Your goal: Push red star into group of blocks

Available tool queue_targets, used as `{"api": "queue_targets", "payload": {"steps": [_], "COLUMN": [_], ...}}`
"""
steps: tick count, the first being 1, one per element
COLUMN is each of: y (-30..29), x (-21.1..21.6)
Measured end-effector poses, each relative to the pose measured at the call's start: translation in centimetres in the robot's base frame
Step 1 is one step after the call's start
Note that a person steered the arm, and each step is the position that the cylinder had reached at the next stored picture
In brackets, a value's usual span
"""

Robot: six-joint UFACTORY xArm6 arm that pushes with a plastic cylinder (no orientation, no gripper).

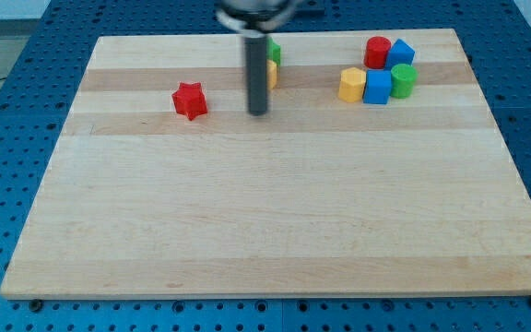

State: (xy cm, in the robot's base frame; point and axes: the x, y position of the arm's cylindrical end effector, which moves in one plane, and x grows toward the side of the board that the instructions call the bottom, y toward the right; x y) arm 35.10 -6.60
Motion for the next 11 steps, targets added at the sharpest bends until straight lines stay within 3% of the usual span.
{"api": "queue_targets", "payload": {"steps": [1,3,5,6,7,8,11], "y": [-1.7,12.9,1.9,-9.2,-11.2,-9.4,7.0], "x": [-6.1,-4.8,10.9,8.8,4.3,0.1,-1.7]}}
